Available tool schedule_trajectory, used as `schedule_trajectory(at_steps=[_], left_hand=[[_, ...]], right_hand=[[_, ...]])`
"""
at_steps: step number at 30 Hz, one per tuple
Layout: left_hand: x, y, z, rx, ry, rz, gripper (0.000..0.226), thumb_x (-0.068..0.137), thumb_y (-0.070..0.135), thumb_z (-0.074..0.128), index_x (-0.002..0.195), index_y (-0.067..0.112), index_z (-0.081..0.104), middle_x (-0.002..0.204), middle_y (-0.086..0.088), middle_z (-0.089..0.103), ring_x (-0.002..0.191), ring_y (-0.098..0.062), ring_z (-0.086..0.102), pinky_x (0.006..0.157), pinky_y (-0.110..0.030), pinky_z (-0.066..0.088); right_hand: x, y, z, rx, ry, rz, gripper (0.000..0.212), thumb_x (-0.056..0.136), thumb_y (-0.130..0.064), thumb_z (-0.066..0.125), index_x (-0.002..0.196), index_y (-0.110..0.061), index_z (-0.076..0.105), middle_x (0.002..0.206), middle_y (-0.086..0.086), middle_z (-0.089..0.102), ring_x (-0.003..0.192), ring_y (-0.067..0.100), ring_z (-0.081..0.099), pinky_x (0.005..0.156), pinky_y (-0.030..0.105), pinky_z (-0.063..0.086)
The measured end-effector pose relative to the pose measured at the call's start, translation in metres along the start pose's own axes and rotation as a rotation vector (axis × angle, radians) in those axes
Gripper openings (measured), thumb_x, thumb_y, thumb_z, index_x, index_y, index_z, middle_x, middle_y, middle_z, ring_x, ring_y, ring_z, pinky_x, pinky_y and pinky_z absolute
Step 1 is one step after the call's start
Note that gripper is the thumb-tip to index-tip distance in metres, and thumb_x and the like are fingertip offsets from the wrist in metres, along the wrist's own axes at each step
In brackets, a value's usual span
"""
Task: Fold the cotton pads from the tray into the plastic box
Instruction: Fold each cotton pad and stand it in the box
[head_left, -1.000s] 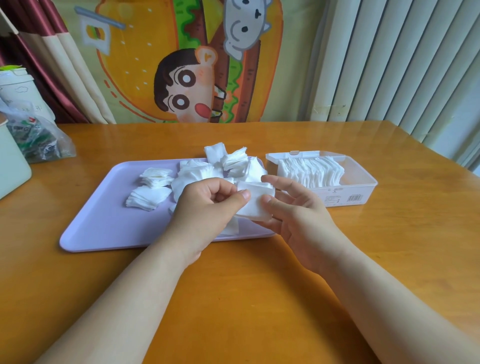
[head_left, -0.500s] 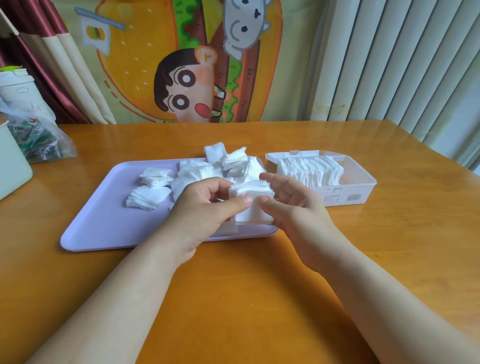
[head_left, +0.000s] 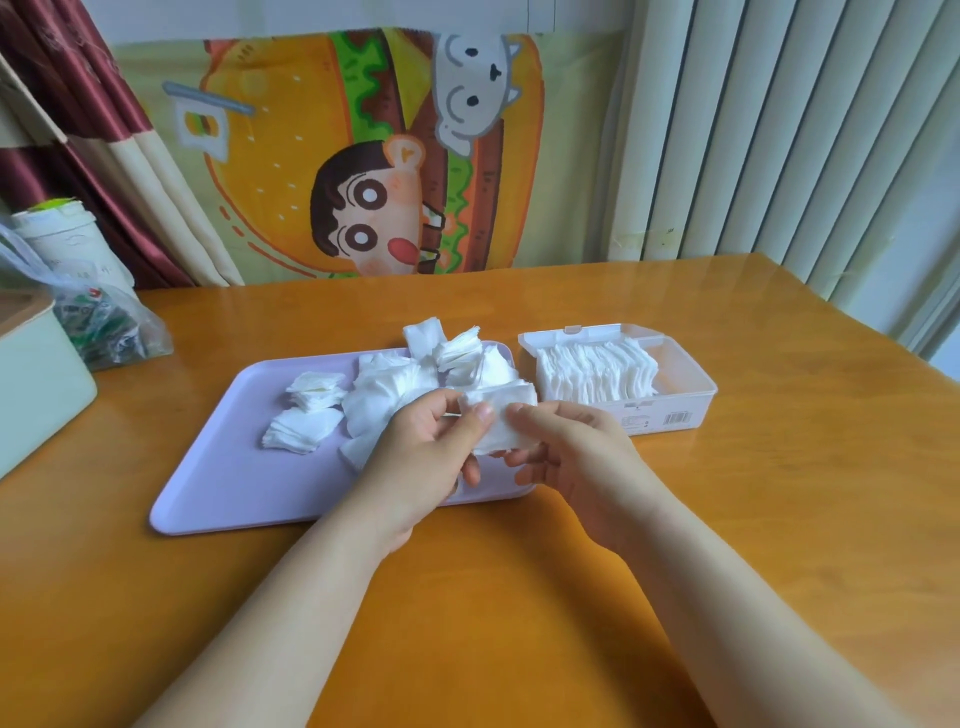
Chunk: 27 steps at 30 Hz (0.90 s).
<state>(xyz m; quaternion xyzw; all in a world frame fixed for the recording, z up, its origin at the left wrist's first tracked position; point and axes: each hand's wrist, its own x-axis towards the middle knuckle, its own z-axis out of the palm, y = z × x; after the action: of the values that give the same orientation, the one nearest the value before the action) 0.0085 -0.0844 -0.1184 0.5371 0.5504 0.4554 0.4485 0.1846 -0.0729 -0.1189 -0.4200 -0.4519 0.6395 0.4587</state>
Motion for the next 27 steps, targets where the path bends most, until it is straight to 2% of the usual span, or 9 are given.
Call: schedule_trajectory(at_steps=[2,5,8,13,16,18,20,23,27], left_hand=[[0.003,0.005,0.003,0.138,0.059,0.074,0.017,0.097,0.031,0.073,0.112,0.035,0.067,0.106,0.012,0.073,0.091,-0.009,0.068,0.072,-0.021,0.051],[0.005,0.022,0.002,0.391,-0.045,0.152,0.062,0.085,0.029,0.083,0.139,0.044,0.056,0.134,0.028,0.057,0.117,0.01,0.054,0.095,-0.015,0.045],[0.012,0.038,0.01,0.631,-0.185,0.207,0.09,0.073,0.046,0.086,0.152,0.046,0.042,0.139,0.029,0.054,0.127,0.006,0.051,0.106,-0.021,0.044],[0.029,0.057,0.036,0.674,-0.148,0.217,0.068,0.073,0.044,0.083,0.136,0.043,0.058,0.113,0.02,0.071,0.106,-0.003,0.065,0.094,-0.03,0.056],[0.04,0.064,0.052,0.608,-0.181,0.237,0.041,0.062,0.047,0.074,0.102,0.039,0.068,0.088,0.011,0.074,0.09,-0.014,0.071,0.082,-0.043,0.061],[0.046,0.069,0.066,0.572,-0.175,0.278,0.031,0.065,0.045,0.07,0.094,0.034,0.07,0.084,0.007,0.074,0.087,-0.021,0.071,0.076,-0.047,0.061],[0.053,0.074,0.08,0.561,-0.159,0.337,0.03,0.071,0.047,0.075,0.098,0.036,0.07,0.09,0.01,0.075,0.092,-0.018,0.07,0.079,-0.045,0.06],[0.063,0.08,0.094,0.579,-0.2,0.363,0.048,0.073,0.05,0.083,0.115,0.043,0.062,0.106,0.016,0.072,0.107,-0.014,0.067,0.086,-0.038,0.057],[0.092,0.082,0.108,0.745,-0.238,0.381,0.055,0.087,0.04,0.076,0.139,0.031,0.061,0.137,0.013,0.062,0.129,-0.014,0.056,0.105,-0.04,0.05]], right_hand=[[0.0,-0.003,0.001,-0.066,0.098,-0.033,0.013,0.094,-0.013,0.074,0.086,-0.006,0.066,0.075,0.008,0.069,0.076,0.025,0.066,0.064,0.035,0.053],[0.001,-0.009,-0.003,-0.196,0.213,-0.089,0.021,0.09,-0.015,0.075,0.078,-0.01,0.058,0.07,0.004,0.065,0.072,0.021,0.069,0.067,0.042,0.06],[0.002,-0.016,-0.005,-0.33,0.257,-0.121,0.029,0.086,-0.025,0.076,0.072,-0.017,0.052,0.065,-0.004,0.053,0.069,0.019,0.06,0.074,0.052,0.061],[-0.007,-0.041,-0.012,-0.395,0.269,-0.113,0.037,0.087,-0.03,0.079,0.088,0.003,0.062,0.087,0.024,0.073,0.077,0.033,0.074,0.071,0.048,0.063],[-0.007,-0.054,-0.025,-0.425,0.285,-0.109,0.038,0.087,-0.027,0.078,0.093,0.008,0.065,0.079,0.017,0.07,0.074,0.03,0.074,0.071,0.049,0.063],[-0.004,-0.063,-0.037,-0.475,0.3,-0.117,0.035,0.088,-0.024,0.077,0.085,0.008,0.063,0.075,0.01,0.063,0.07,0.021,0.069,0.07,0.047,0.064],[-0.001,-0.073,-0.053,-0.519,0.32,-0.119,0.029,0.088,-0.022,0.077,0.079,0.003,0.064,0.08,0.009,0.064,0.077,0.017,0.067,0.064,0.039,0.064],[0.008,-0.088,-0.082,-0.506,0.384,-0.11,0.023,0.088,-0.023,0.073,0.092,0.0,0.072,0.095,0.012,0.078,0.083,0.017,0.072,0.054,0.025,0.056],[0.028,-0.098,-0.119,-0.526,0.59,-0.145,0.032,0.085,-0.02,0.07,0.094,0.009,0.063,0.076,0.013,0.063,0.066,0.024,0.055,0.057,0.035,0.041]])
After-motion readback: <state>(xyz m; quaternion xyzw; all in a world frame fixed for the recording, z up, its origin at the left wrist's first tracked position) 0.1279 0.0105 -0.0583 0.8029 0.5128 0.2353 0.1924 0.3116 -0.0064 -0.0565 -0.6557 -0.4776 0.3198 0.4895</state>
